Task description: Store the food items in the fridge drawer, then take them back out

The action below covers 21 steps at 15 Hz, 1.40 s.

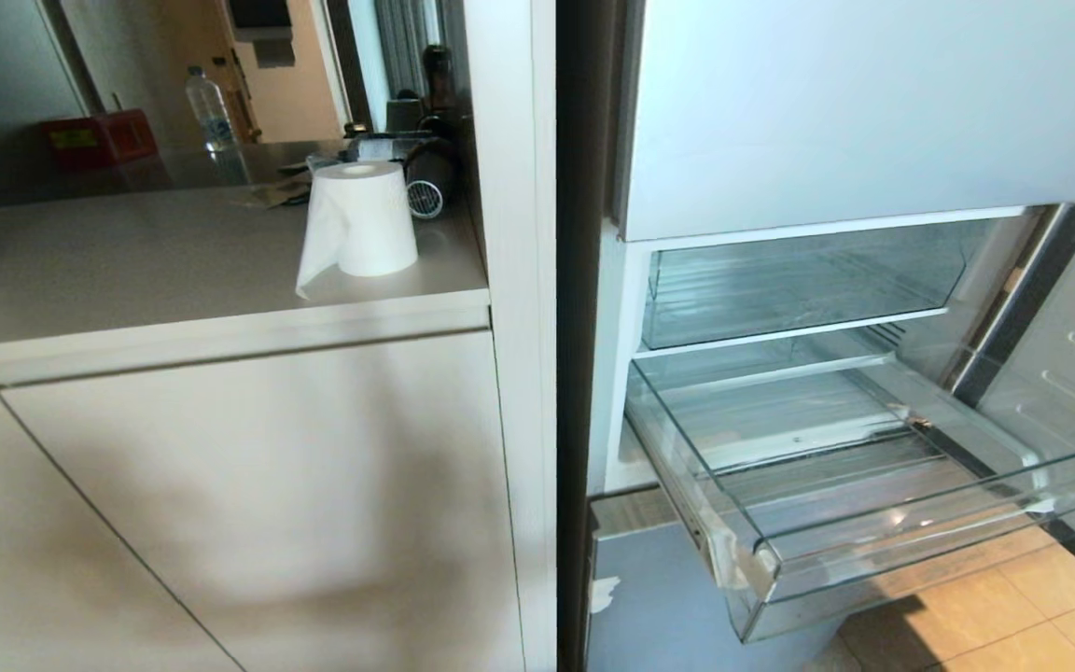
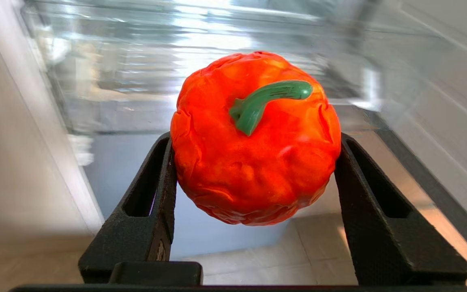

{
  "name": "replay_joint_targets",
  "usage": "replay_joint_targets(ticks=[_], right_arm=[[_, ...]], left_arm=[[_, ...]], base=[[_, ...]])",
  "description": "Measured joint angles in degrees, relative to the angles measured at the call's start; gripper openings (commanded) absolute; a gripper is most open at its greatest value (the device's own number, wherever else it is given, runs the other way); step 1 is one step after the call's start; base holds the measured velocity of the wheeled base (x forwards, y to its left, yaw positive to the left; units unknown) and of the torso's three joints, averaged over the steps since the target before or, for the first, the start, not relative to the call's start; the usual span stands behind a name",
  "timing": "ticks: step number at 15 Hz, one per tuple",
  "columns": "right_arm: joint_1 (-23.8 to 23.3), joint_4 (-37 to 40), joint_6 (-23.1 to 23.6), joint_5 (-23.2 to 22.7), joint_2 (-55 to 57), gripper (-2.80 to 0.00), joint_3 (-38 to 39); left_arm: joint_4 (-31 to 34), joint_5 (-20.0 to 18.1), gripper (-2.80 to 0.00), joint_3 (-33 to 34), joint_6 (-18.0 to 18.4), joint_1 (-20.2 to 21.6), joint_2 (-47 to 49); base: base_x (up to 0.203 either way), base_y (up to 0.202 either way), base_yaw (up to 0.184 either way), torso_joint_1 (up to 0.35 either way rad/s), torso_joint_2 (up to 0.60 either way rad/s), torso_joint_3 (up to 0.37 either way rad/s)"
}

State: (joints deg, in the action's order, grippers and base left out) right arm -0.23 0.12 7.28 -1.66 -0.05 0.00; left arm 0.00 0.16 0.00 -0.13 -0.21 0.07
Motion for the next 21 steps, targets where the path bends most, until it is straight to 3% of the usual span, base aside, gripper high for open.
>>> replay_joint_targets(ticks=[14,18,21], right_arm=[[-0.04,-0.03,-2.24,0.43,-0.02,-2.8,0.0],[-0.04,-0.1,-2.51,0.5,0.71,-2.8,0.0],[-0.39,-1.8,-8.16,2.17,6.86,-2.8,-1.14]], left_arm=[[0.0,0.0,-2.8,0.0,0.02,-0.06,0.0],[0.0,0.0,-2.8,0.0,0.02,-0.06,0.0],[0.0,0.0,-2.8,0.0,0.02,-0.01,0.0]], base=[[-0.001,0.006,-0.173,0.002,0.0,0.003],[-0.001,0.001,-0.049,0.001,0.0,0.0],[0.0,0.0,0.0,0.0,0.0,0.0]])
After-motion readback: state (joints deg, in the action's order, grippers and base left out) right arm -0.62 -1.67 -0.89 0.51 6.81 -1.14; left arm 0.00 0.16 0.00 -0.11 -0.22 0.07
